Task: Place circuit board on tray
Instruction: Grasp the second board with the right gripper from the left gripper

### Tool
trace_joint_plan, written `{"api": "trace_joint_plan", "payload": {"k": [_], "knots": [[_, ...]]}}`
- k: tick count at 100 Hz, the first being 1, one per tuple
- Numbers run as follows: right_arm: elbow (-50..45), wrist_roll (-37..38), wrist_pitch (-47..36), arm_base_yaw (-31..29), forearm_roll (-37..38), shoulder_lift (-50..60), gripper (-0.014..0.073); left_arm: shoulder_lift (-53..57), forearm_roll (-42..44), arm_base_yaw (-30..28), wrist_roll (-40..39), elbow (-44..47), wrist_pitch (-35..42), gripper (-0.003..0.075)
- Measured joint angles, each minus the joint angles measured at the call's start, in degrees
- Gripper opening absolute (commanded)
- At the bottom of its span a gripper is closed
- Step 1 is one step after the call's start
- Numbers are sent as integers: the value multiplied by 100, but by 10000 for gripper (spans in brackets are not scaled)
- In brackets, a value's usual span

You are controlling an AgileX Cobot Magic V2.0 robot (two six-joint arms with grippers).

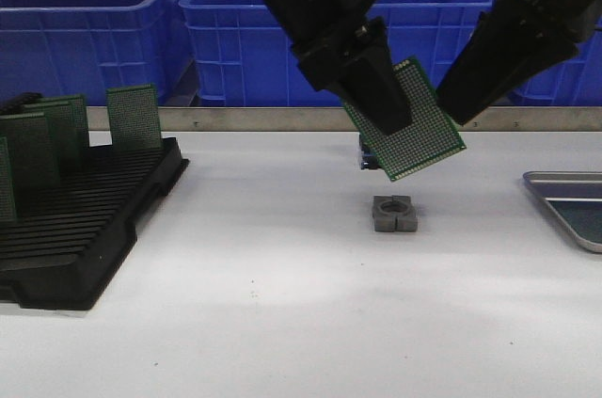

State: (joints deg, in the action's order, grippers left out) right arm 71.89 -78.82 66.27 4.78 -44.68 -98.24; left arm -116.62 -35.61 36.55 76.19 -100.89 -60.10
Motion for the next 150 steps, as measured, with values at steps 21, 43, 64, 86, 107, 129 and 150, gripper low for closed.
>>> {"api": "trace_joint_plan", "payload": {"k": [21, 43, 64, 86, 107, 129, 150], "knots": [[0, -4, -233, 0, 0, -201, 539, 0, 0, 0, 0, 0, 0, -18], [0, -4, -326, 13, -32, -453, 539, 0, 0, 0, 0, 0, 0, -18], [0, -4, -334, 13, -95, -466, 539, 0, 0, 0, -9, 0, 0, -18], [0, -15, -334, 72, -122, -466, 460, 0, 0, 0, -9, 0, 0, -18], [-4, -15, -334, 206, -122, -466, 303, 0, 0, 0, -9, 0, -11, -18], [-4, -15, -258, 215, -112, -466, 58, 0, 11, 0, -9, 0, 8, -18], [-4, -182, -235, 228, -34, -466, -60, 0, 0, 0, -120, 0, 4, -18]]}}
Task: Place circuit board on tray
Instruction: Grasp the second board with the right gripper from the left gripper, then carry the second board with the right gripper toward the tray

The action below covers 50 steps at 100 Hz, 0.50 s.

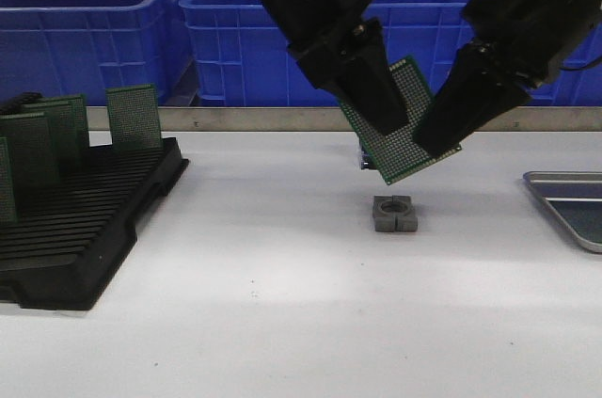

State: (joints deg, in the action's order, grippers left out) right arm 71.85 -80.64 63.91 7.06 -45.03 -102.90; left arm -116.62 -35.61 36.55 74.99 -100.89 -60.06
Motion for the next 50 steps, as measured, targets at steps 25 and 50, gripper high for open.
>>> {"api": "trace_joint_plan", "payload": {"k": [25, 50], "knots": [[0, -4, 0, 13, 0, 0, -59, 0, 0, 0, -12, 0, -8, 20], [0, 77, 72, 16, -23, 0, -59, 0, 26, 0, 14, 0, 85, 523]]}}
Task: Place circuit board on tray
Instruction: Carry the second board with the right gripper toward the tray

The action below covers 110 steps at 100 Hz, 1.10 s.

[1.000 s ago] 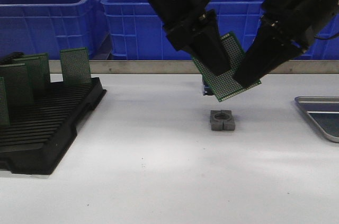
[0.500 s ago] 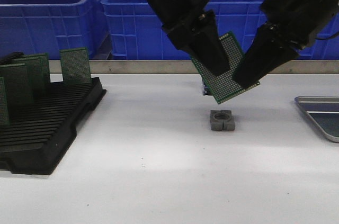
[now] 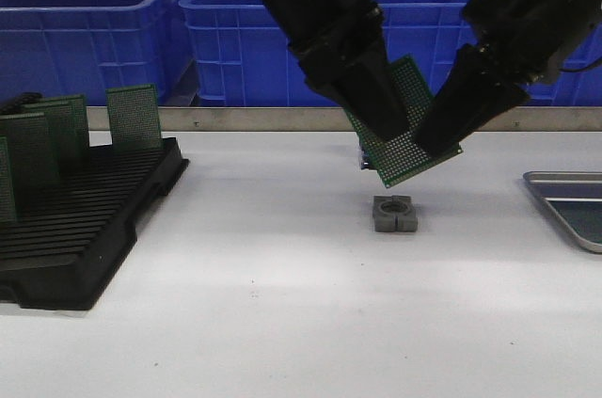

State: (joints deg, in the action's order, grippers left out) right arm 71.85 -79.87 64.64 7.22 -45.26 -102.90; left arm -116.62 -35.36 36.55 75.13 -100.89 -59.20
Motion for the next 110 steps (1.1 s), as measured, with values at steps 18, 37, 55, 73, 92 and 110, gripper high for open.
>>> {"api": "trace_joint_plan", "payload": {"k": [18, 37, 55, 73, 92, 110], "knots": [[-9, 11, -25, 0, 0, 0, -59, 0, 0, 0, 4, 0, 0, 578], [-9, 134, -14, -50, 231, 45, -59, 0, -12, 0, 41, 0, 0, 578], [-9, 562, 119, -352, 785, 243, -59, 0, -25, 0, 41, 0, 0, 578], [-9, 842, 356, -979, 960, 414, -59, 0, -35, 0, 50, 0, 4, 578], [-9, 1643, 342, -1761, 977, 436, -59, 0, -35, 0, 50, 0, 27, 578], [-9, 3239, -149, -2437, 986, 410, -59, 0, -35, 0, 50, 0, 39, 578]]}}
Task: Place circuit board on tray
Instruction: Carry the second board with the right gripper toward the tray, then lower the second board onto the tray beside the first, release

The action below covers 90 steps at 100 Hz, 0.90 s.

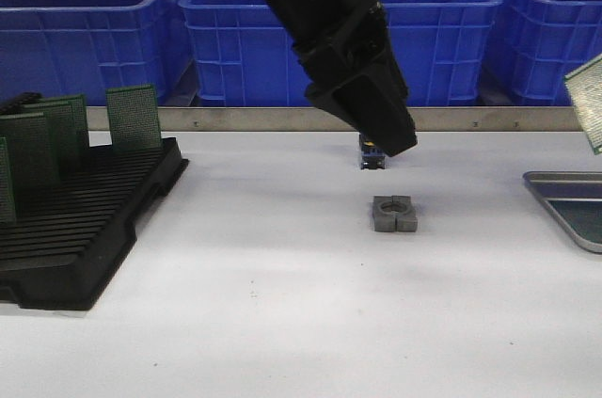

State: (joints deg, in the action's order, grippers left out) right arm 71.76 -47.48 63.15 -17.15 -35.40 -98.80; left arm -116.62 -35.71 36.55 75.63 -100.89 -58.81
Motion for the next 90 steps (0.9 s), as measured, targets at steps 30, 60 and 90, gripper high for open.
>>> {"api": "trace_joint_plan", "payload": {"k": [30, 60, 90], "knots": [[0, 727, -162, -332, -45, -787, -59, 0, 0, 0, 0, 0, 0, 578], [0, 759, -299, -332, -227, -1217, -59, 0, 0, 0, 0, 0, 0, 578], [0, 772, -436, -332, -239, -1255, 94, 0, 0, 0, 0, 0, 0, 578]]}}
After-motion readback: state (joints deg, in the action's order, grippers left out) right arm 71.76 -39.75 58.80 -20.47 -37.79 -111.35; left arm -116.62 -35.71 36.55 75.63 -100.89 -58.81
